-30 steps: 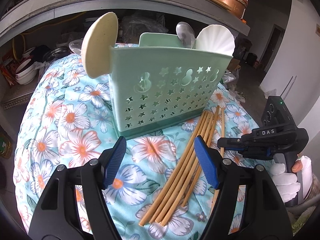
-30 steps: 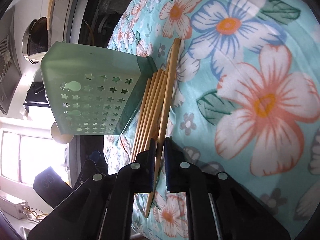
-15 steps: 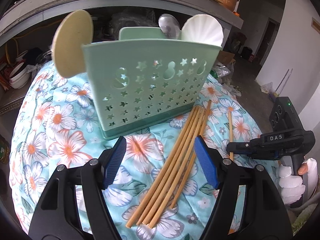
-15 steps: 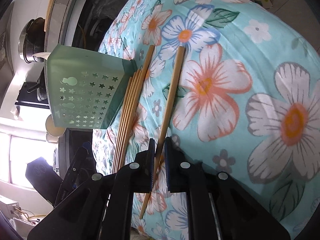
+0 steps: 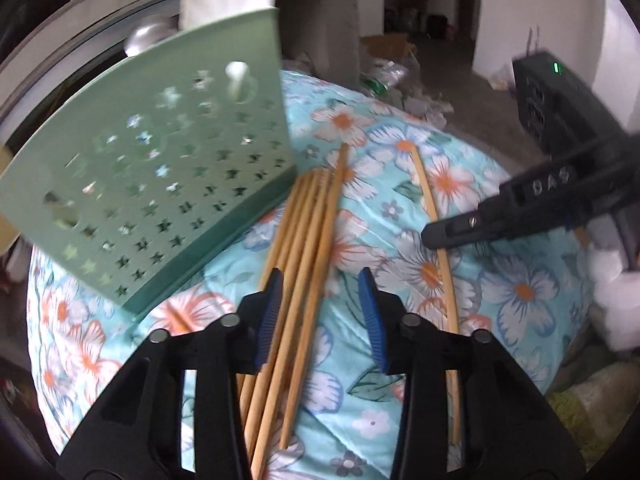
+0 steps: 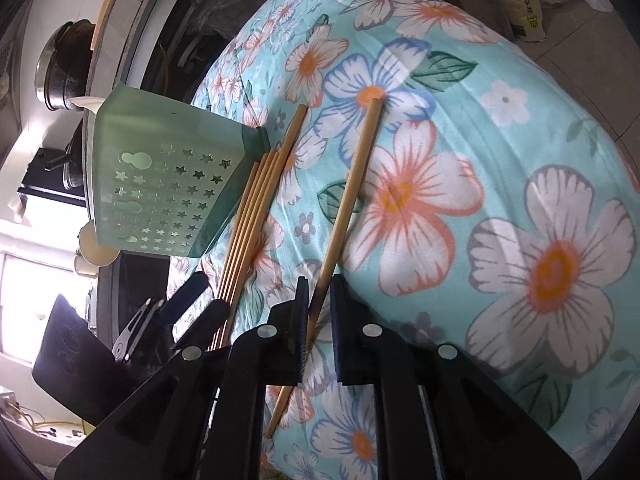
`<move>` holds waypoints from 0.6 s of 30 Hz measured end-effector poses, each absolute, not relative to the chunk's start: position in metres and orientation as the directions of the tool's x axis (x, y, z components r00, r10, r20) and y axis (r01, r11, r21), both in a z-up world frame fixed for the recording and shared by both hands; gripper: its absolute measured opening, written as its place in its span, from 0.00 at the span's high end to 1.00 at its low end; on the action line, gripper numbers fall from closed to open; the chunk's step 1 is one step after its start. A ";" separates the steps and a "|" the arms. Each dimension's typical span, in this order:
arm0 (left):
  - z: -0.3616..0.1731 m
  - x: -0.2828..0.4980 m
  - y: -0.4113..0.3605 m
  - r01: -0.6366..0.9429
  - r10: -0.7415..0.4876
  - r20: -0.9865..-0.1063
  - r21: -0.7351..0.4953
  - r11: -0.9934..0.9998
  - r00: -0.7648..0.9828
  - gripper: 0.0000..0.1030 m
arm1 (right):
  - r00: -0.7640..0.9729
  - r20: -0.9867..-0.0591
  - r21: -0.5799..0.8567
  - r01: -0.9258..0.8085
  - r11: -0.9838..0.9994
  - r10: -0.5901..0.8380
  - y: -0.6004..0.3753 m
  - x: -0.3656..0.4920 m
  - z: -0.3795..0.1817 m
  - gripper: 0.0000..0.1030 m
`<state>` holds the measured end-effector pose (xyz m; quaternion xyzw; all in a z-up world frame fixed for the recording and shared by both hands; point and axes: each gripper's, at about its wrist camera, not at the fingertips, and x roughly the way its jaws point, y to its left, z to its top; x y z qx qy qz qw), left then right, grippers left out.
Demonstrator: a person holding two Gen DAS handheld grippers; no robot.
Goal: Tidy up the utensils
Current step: 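Lift the chopstick with the right gripper while the left closes on another chopstick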
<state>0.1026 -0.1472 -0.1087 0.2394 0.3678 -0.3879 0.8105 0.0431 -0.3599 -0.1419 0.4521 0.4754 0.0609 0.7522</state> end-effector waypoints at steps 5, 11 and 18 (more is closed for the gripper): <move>-0.121 0.100 -0.164 0.818 -0.401 -0.787 0.215 0.533 0.469 0.80 | 0.543 -0.650 0.749 0.337 0.571 0.532 -0.363 0.041 -0.144 0.90; -0.122 0.103 -0.169 0.811 -0.367 -0.781 0.282 0.513 0.505 0.89 | 0.546 -0.641 0.757 0.333 0.562 0.539 -0.364 0.039 -0.145 0.90; -0.120 0.100 -0.177 0.807 -0.364 -0.766 0.325 0.493 0.530 0.95 | 0.549 -0.635 0.763 0.332 0.555 0.544 -0.366 0.036 -0.147 0.90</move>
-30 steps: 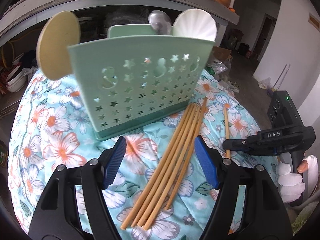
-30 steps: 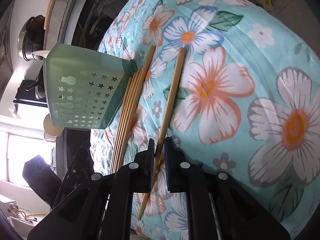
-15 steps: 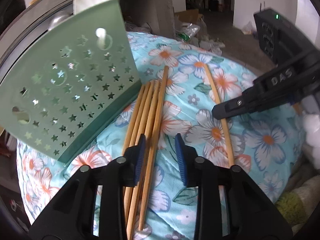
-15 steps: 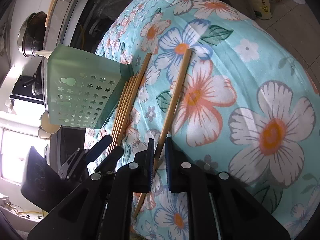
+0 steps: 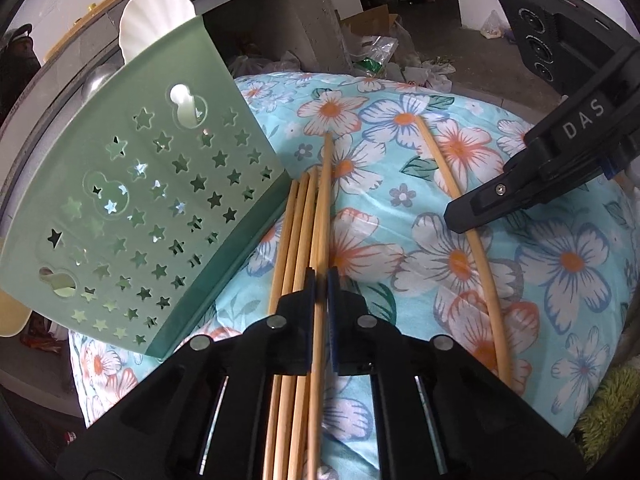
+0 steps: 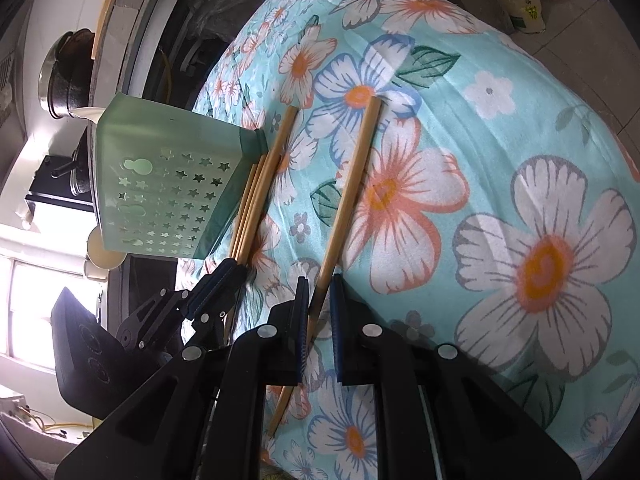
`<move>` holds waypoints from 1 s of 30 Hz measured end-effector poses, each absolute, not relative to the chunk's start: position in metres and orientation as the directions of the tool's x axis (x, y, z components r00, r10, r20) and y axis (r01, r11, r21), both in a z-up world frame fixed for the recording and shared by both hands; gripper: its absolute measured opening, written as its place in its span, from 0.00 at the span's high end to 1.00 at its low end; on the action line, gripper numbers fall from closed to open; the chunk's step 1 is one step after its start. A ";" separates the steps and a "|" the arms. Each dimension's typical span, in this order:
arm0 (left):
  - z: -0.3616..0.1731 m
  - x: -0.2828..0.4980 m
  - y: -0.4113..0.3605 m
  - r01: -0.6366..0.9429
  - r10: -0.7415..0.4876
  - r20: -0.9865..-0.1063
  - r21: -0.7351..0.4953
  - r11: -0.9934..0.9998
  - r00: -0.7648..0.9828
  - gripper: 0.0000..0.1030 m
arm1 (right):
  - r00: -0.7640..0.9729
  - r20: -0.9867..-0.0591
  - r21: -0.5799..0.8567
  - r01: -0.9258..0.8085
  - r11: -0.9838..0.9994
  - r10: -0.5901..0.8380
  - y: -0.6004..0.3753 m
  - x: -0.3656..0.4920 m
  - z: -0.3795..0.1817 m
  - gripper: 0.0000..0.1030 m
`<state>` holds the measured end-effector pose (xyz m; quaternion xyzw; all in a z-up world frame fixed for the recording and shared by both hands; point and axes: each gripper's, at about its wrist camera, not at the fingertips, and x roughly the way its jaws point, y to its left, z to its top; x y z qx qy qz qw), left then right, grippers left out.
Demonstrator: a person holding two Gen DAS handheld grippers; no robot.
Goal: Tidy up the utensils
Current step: 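Lift the chopstick with the right gripper while the left closes on another chopstick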
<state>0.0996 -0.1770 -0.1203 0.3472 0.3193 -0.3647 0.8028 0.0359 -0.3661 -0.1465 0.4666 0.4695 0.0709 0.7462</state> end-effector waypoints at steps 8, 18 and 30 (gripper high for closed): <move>-0.106 0.095 -0.160 0.821 -0.398 -0.778 0.249 0.513 0.485 0.95 | 0.548 -0.635 0.763 0.332 0.555 0.544 -0.366 0.036 -0.146 0.90; -0.105 0.113 -0.129 0.814 -0.461 -0.857 -0.091 0.573 0.228 0.94 | 0.513 -0.667 0.735 0.337 0.588 0.540 -0.362 0.031 -0.137 0.89; -0.118 0.142 -0.161 0.776 -0.454 -0.877 -0.177 0.606 0.155 0.81 | 0.544 -0.648 0.755 0.364 0.545 0.534 -0.373 0.045 -0.136 0.71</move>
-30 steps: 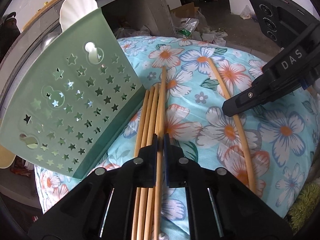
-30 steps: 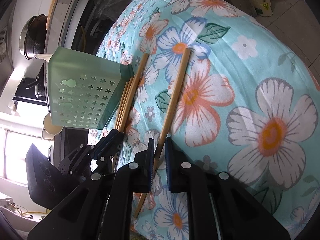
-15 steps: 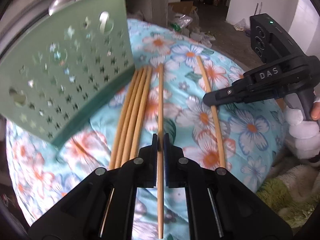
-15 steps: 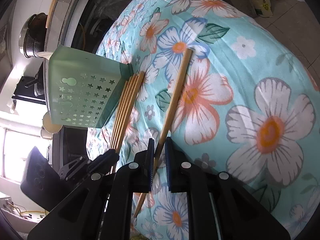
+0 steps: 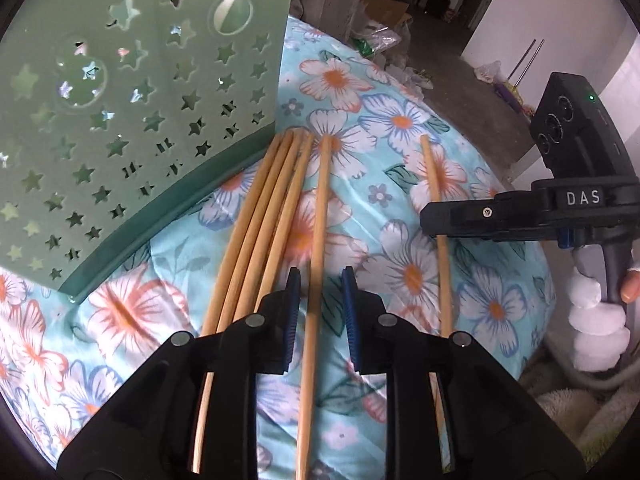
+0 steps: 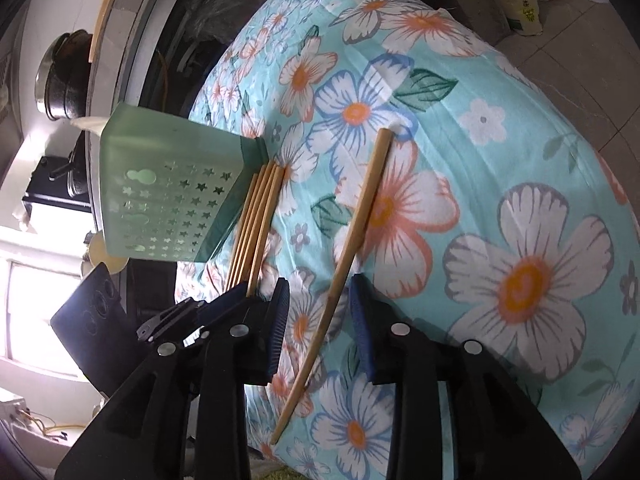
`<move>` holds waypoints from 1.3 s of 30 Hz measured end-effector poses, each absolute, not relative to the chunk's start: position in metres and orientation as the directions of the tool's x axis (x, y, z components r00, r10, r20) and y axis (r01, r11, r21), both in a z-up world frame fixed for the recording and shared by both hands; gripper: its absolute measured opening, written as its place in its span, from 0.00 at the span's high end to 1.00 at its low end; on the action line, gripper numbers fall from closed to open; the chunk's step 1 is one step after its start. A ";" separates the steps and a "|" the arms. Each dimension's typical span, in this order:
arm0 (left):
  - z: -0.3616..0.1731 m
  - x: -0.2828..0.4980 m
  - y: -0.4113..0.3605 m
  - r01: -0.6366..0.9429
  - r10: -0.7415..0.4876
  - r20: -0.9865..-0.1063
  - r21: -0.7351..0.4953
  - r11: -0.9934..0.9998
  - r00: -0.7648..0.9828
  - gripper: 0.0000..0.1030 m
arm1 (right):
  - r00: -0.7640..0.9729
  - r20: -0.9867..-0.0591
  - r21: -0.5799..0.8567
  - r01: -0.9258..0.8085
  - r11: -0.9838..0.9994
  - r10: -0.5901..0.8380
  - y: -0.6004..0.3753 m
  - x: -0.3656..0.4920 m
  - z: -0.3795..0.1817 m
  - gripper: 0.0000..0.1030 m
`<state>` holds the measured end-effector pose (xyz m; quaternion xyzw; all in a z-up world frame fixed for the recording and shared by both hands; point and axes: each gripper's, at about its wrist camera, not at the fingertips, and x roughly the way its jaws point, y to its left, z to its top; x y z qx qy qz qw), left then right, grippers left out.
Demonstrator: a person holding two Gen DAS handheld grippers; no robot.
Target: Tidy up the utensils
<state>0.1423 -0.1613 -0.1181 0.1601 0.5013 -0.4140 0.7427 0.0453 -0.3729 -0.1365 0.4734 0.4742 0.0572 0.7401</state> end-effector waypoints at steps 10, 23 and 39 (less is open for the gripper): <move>-0.123 0.148 -0.184 0.767 -0.444 -0.872 -0.137 0.627 0.207 0.81 | 0.556 -0.667 0.737 0.395 0.548 0.496 -0.377 0.059 -0.143 0.91; -0.120 0.142 -0.184 0.762 -0.408 -0.882 -0.094 0.641 0.234 0.95 | 0.541 -0.686 0.717 0.386 0.581 0.487 -0.372 0.052 -0.139 0.90; -0.124 0.166 -0.183 0.731 -0.438 -0.876 -0.162 0.662 0.203 0.86 | 0.525 -0.702 0.700 0.387 0.601 0.480 -0.368 0.069 -0.134 0.80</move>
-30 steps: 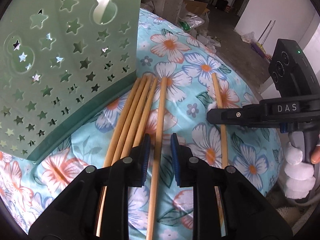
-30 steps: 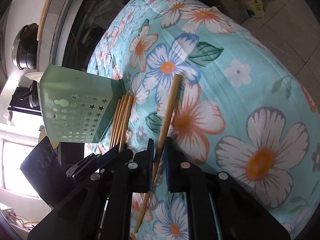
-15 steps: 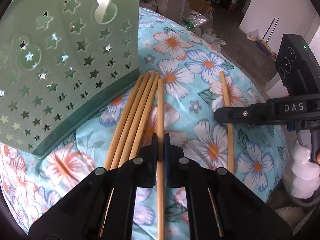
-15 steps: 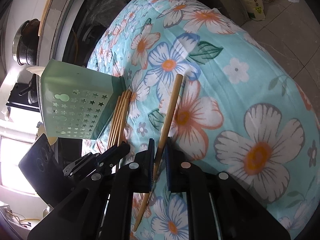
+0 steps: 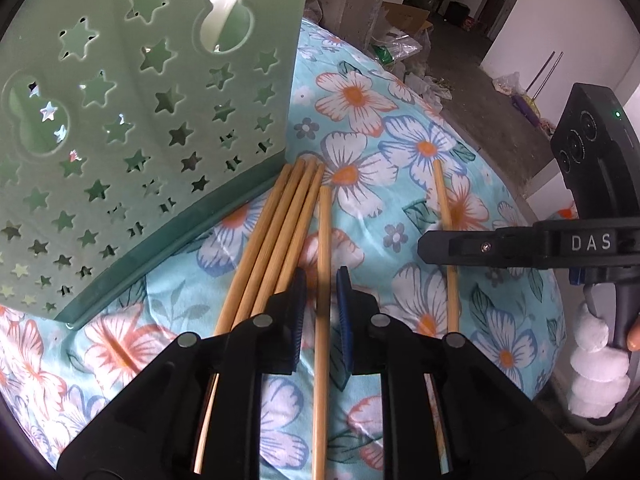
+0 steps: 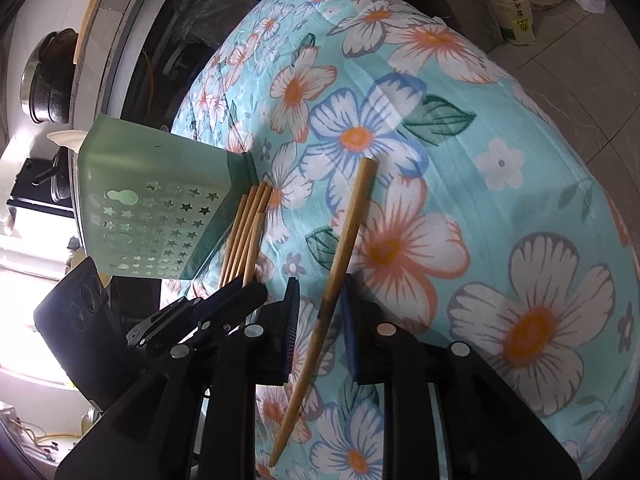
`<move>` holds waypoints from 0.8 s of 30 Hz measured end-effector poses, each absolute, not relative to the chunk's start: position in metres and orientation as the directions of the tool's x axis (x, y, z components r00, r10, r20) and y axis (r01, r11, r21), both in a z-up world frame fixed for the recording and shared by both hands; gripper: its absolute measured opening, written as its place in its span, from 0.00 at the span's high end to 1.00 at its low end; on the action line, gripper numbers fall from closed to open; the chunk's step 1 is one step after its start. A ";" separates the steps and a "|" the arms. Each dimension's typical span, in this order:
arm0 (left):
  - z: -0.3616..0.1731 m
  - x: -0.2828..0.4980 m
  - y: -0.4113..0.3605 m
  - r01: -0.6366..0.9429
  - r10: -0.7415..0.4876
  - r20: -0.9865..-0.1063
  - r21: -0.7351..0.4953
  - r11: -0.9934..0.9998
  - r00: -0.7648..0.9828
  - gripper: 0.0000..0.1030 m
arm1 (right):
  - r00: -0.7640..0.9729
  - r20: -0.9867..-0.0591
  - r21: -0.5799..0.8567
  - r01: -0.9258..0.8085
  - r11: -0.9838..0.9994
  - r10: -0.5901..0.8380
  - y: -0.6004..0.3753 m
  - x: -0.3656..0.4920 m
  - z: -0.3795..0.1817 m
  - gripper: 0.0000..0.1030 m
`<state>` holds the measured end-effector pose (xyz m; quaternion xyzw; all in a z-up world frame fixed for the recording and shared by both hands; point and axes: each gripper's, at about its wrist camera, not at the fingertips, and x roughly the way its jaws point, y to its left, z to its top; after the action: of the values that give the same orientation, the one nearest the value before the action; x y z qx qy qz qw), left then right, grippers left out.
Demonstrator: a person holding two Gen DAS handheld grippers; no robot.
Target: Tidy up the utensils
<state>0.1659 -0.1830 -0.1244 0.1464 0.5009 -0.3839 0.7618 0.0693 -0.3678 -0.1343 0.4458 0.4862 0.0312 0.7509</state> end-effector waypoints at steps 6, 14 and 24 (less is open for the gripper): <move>-0.126 0.163 -0.186 0.734 -0.437 -0.870 -0.143 0.664 0.226 0.86 | 0.530 -0.719 0.680 0.402 0.613 0.450 -0.367 0.074 -0.135 0.90; -0.127 0.163 -0.190 0.732 -0.438 -0.870 -0.144 0.666 0.227 0.87 | 0.534 -0.713 0.686 0.402 0.606 0.454 -0.368 0.074 -0.136 0.90; -0.126 0.163 -0.189 0.730 -0.437 -0.870 -0.143 0.668 0.229 0.87 | 0.534 -0.711 0.690 0.403 0.602 0.457 -0.369 0.073 -0.136 0.90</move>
<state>0.1627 -0.1890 -0.1264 0.1492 0.4915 -0.3792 0.7696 0.0732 -0.3686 -0.1360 0.4459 0.4824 0.0180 0.7538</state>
